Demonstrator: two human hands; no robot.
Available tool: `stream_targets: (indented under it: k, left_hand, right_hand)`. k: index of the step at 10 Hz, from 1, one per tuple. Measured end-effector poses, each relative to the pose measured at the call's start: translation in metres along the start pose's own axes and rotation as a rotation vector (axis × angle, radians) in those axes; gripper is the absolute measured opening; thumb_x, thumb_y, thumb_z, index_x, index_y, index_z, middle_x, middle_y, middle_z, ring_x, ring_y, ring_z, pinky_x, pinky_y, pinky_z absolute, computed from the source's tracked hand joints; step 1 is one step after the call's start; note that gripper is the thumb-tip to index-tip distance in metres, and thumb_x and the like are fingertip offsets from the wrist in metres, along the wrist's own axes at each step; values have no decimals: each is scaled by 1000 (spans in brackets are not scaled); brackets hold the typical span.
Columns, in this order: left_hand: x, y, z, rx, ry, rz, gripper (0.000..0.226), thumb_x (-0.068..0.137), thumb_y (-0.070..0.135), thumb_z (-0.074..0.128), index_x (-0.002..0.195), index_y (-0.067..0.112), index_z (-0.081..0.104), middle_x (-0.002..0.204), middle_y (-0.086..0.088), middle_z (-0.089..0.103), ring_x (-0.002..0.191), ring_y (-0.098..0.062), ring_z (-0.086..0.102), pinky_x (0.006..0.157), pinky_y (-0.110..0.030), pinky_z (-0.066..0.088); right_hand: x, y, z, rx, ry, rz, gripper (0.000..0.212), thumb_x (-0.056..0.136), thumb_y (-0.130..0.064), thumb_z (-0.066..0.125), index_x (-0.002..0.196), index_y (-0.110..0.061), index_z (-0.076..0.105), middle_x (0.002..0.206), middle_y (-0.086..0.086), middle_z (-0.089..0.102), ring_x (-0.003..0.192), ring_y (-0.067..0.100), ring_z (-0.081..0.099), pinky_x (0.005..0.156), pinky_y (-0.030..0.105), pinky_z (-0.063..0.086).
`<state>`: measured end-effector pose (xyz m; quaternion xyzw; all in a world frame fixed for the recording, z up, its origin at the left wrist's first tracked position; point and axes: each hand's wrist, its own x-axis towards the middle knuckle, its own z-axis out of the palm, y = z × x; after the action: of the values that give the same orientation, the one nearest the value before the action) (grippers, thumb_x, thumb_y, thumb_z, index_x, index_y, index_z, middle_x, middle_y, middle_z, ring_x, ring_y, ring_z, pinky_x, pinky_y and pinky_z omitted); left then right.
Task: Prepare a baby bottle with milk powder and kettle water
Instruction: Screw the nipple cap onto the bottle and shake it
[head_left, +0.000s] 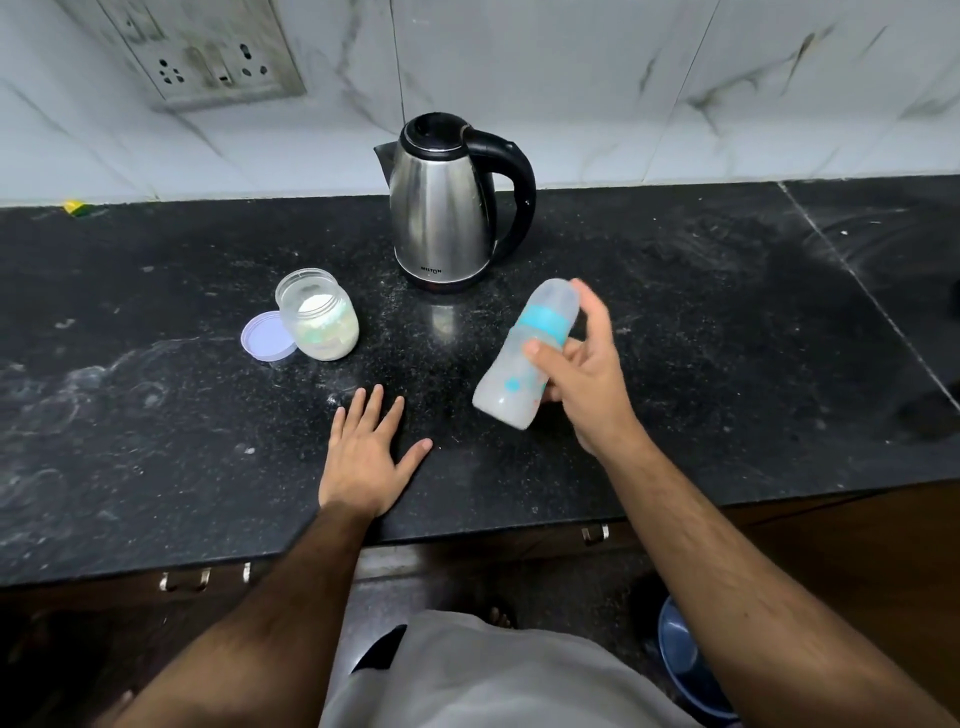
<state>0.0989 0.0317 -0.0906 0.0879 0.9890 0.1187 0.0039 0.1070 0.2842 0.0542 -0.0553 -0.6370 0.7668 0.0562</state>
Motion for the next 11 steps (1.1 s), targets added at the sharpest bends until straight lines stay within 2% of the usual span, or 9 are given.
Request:
stream_targets:
  k: [1,2,3,4,6,7,8,9,11]
  left_hand:
    - [0,0,1,-5,7,0,85,89,79,19,153,26,32,165,-3,17,154,-19,3,125,-41,2]
    - [0,-1,1,-8,8,1,84,89,79,19,153,26,32,165,-3,18,154,-19,4,125,-42,2]
    - [0,0,0,-27,13,3,84,89,78,21,152,25,34,164,-4,20,154,-20,5,125,-43,4]
    - [0,1,0,-27,9,4,84,89,78,21,152,25,33,164,-5,20,154,-20,5,125,-43,4]
    - [0,0,1,-24,17,3,84,88,78,21,152,25,34,164,-5,20,154,-21,6,125,-43,4]
    - [0,-1,1,-26,13,4,84,88,78,20,152,25,34,164,-5,20,154,-21,6,125,-43,4]
    - [0,-1,2,-25,16,4,84,89,79,20,152,26,34,164,-4,20,154,-20,5,125,-43,4]
    - [0,-1,3,-30,20,1,84,89,79,20,152,26,34,164,-4,20,154,-20,5,125,-43,4]
    - [0,-1,2,-16,15,2,84,89,79,20,152,26,35,164,-4,21,154,-20,6,125,-42,2]
  right_hand:
    - [2,-7,0,103,140,-5,81,84,-19,65,151,-28,22,84,-7,72,76,11,69,55,29,55]
    - [-7,-7,3,32,-6,40,81,82,-17,66,151,-28,26,82,-7,72,74,10,68,54,25,53]
    - [-13,-6,3,36,-55,41,80,82,-14,67,150,-27,27,88,-4,73,76,10,69,56,24,54]
    - [-9,-7,0,130,124,31,78,84,-20,65,150,-29,25,91,-10,73,82,12,71,61,32,58]
    - [-21,-3,4,14,-57,66,77,81,-15,67,147,-30,31,92,-4,73,80,13,70,59,30,57]
    - [-14,-7,-1,93,139,21,72,85,-18,63,148,-25,29,88,-19,72,79,8,70,58,30,57]
    - [-14,-8,-1,81,148,37,73,85,-22,63,149,-27,28,85,-22,71,79,6,70,61,32,58]
    - [-24,-7,4,-14,-45,94,77,80,-19,67,148,-29,31,91,-9,74,82,13,70,64,38,58]
    - [-20,-8,8,110,120,20,74,84,-20,62,149,-24,27,88,-15,72,79,7,70,60,31,58]
